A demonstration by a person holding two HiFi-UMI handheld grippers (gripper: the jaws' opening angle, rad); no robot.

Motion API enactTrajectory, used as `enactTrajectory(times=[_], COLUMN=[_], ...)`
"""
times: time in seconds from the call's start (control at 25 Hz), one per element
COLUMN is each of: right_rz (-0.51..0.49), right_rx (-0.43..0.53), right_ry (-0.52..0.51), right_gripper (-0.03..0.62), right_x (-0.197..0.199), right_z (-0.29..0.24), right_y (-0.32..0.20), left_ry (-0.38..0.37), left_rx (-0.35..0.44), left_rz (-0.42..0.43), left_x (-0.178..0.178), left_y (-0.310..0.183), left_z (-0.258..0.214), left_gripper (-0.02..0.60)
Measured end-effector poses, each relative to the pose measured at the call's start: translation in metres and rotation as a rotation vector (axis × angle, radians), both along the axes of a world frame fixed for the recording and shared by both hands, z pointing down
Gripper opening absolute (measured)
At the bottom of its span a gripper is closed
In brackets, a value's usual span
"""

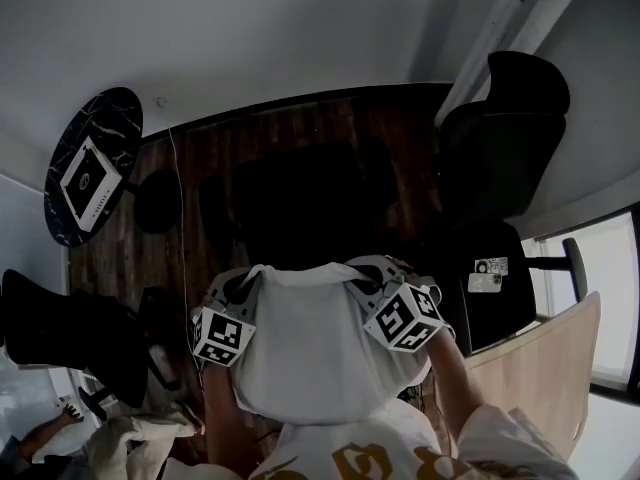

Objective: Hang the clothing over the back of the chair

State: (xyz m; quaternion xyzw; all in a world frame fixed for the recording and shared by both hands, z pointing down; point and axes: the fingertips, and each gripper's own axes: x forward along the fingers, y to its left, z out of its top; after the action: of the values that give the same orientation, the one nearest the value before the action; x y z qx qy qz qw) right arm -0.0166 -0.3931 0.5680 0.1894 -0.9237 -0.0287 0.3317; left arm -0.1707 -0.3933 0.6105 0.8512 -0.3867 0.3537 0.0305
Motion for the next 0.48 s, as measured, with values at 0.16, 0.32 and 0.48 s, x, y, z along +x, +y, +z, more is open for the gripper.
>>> enactTrajectory(times=[0.16,0.32,0.48], right_rz=[-0.051,-0.117,-0.196], right_rx=[-0.034,-0.059,-0.13], right_ry=[0.065,0.141,0.228], right_gripper=[0.024,0.025,0.026], right_x=[-0.003,-0.008,-0.009], right_z=[0.022,0.045,0.072], right_y=[0.006,0.019,0.04], left_ry=[-0.05,-0.1,-0.143], left_rx=[-0.072,-0.157,-0.255], left_rz=[0.054,0.135,0.213], left_x=[0.005,0.012,0.02], left_y=[0.008,0.024,0.043], left_z=[0.028,0.058,0.084], left_gripper=[0.025,0.025,0.025])
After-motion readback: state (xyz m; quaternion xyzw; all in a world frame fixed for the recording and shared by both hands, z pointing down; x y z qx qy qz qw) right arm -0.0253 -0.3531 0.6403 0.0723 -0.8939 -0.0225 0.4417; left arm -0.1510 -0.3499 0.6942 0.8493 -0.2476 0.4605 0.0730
